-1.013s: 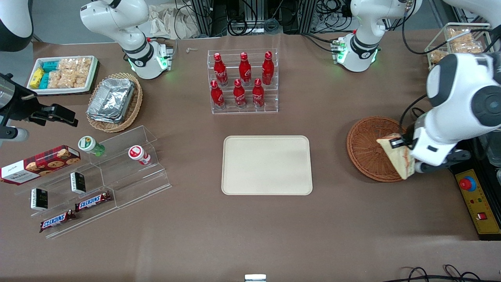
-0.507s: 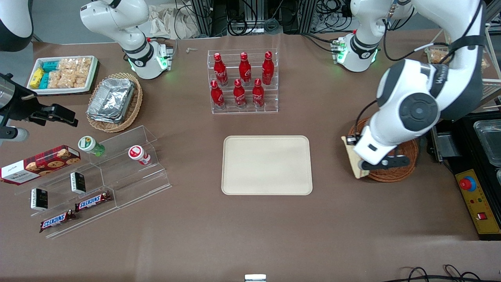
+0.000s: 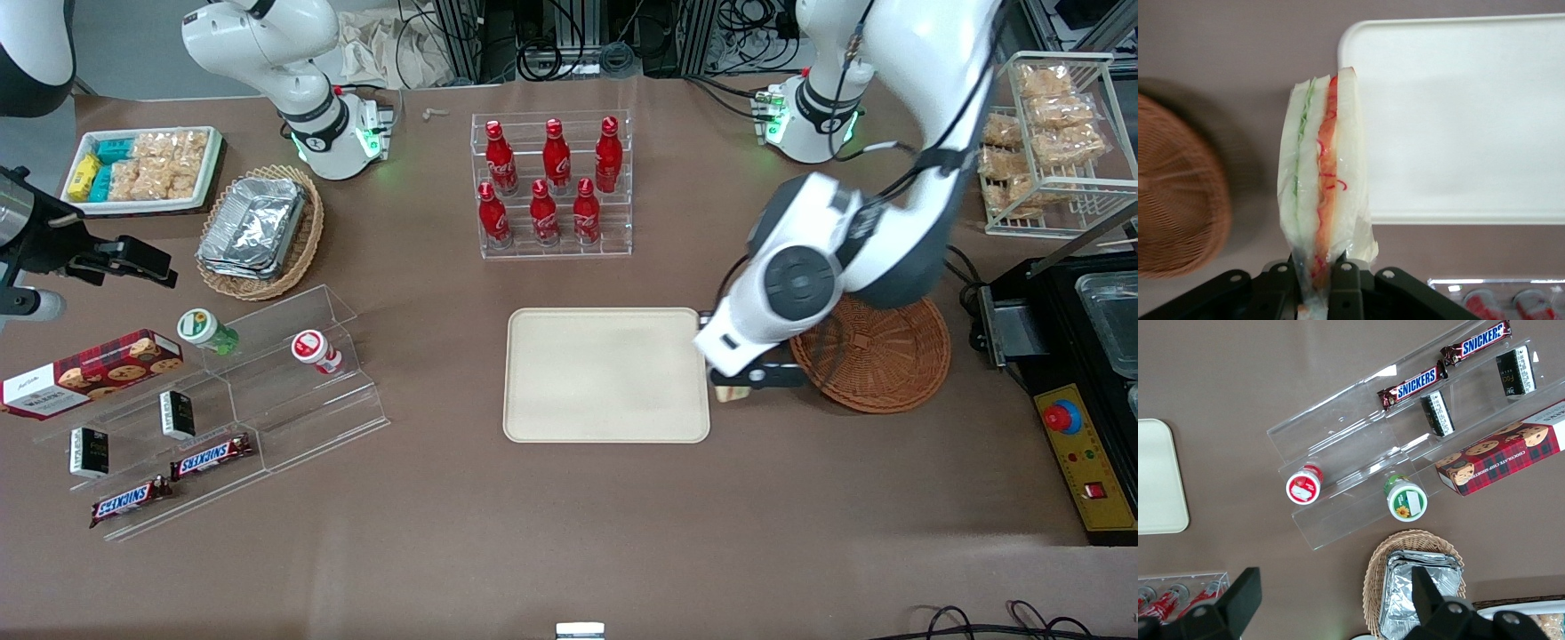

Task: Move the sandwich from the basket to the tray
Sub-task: 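Lift the sandwich and carry it with the left gripper over the tray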

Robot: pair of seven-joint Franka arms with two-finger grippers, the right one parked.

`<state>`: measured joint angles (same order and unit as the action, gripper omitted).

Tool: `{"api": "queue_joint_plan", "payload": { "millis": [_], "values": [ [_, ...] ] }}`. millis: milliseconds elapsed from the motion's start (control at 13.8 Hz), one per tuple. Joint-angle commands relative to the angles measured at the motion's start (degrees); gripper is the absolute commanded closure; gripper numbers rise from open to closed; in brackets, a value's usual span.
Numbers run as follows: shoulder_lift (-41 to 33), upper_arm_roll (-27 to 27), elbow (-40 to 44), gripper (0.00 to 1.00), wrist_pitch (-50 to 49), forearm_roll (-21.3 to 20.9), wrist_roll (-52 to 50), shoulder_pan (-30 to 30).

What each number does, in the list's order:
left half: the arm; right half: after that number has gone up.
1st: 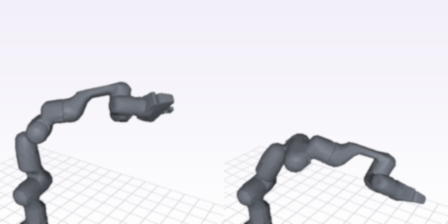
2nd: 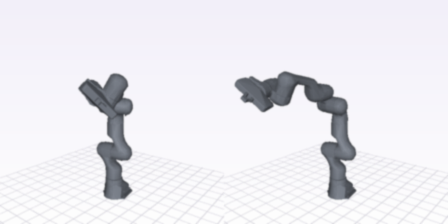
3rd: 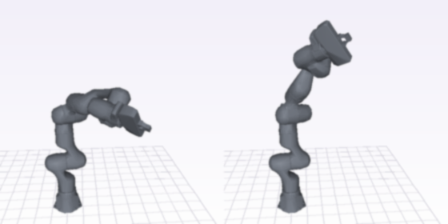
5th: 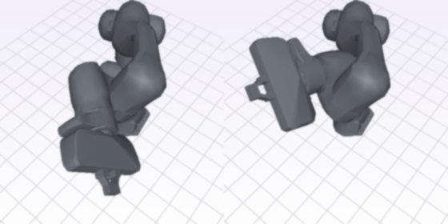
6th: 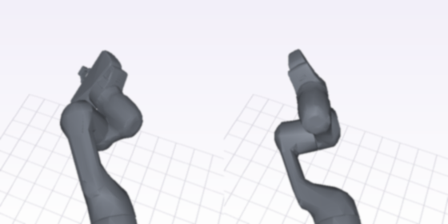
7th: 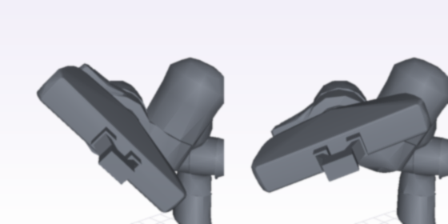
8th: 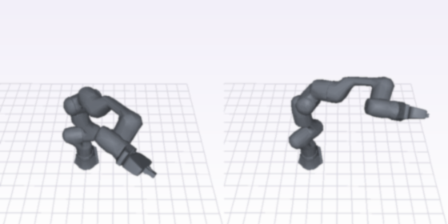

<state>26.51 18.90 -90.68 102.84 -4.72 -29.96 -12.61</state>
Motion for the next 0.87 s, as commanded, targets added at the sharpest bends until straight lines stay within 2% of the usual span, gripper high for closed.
{"api": "queue_joint_plan", "payload": {
  "millis": [0, 289, 796],
  "values": [
    [4.06, -0.27, 3.05, 0.84, 1.82, -1.69, -1.68, -1.36],
    [7.76, -0.18, 3.05, 0.84, 5.86, -5.12, -1.41, -2.5],
    [12.15, -0.36, 2.7, 0.83, 10.88, -5.56, -1.76, -4.44]
  ]
}}
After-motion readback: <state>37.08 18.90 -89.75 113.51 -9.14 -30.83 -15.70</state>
